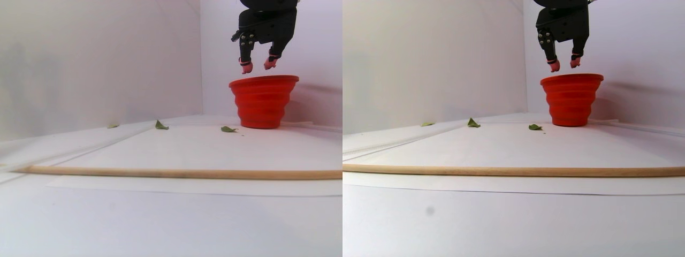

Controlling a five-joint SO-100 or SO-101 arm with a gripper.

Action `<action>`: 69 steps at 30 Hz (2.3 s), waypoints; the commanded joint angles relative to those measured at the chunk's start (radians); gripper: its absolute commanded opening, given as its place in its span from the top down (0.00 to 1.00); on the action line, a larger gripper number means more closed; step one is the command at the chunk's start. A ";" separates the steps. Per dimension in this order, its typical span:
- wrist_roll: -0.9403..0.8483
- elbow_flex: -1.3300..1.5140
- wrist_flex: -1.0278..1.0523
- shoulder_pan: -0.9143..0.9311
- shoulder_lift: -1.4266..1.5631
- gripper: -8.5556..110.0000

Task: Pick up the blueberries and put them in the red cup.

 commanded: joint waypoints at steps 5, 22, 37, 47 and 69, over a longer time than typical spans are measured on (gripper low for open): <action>0.015 -0.043 -0.009 0.005 0.143 0.77; 0.074 0.094 0.063 -0.060 0.333 0.78; 0.178 0.184 0.138 -0.104 0.468 0.78; 0.272 0.215 0.253 -0.129 0.561 0.78; 0.499 0.275 0.480 -0.186 0.759 0.78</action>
